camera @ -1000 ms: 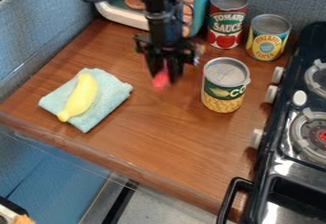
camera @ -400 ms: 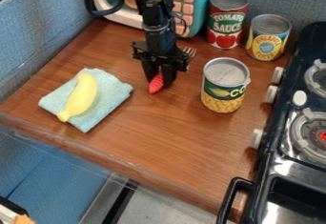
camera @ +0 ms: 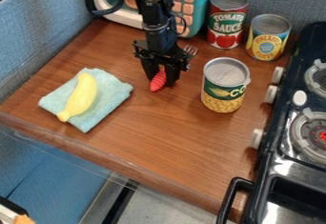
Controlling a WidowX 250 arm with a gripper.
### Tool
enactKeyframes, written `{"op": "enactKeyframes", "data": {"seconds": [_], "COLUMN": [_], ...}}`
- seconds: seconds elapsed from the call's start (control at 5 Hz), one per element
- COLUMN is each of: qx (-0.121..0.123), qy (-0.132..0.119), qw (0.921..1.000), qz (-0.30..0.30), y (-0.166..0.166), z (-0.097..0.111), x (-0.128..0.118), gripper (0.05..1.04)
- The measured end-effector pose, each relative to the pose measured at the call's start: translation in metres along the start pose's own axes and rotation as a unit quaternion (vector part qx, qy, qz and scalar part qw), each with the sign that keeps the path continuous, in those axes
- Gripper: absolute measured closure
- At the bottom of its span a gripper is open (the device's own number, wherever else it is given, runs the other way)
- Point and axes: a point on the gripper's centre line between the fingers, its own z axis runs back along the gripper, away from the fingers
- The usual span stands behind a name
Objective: Lift the orange fork
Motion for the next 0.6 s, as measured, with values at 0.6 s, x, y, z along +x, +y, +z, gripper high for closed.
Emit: {"op": "enactKeyframes", "data": {"seconds": [0.6], "qx": [0.007], "qy": [-0.062], "qw": [0.9980], "qz": [0.008], "y": [0.006], "z": [0.072], "x": [0.005], "gripper": [0.083]}}
